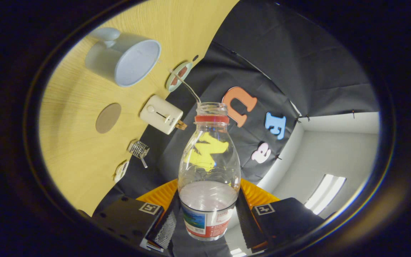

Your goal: Take the bottle from table, then pour the juice into the cup, finally place the bottle on the coaster

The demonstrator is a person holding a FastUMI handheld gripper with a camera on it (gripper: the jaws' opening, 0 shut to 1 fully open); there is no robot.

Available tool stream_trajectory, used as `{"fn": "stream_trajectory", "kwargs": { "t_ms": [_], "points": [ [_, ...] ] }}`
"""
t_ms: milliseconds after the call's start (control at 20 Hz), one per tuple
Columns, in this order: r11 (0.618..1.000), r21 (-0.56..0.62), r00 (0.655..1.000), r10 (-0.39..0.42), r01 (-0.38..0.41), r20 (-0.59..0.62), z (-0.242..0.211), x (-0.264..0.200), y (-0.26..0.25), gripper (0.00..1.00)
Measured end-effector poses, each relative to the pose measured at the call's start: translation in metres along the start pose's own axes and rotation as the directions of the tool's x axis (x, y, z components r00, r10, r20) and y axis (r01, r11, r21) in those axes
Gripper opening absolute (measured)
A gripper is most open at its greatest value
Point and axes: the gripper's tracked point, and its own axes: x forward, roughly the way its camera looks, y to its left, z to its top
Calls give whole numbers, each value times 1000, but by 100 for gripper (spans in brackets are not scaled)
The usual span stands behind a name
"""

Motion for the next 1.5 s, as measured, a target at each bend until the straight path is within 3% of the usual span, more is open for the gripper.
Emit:
{"fn": "stream_trajectory", "kwargs": {
  "t_ms": [800,1500],
  "points": [
    [991,-87,995,-95,98,36,3,8,-57,80],
    [995,-99,999,27,-24,28,28,2,0,80]
  ]
}}
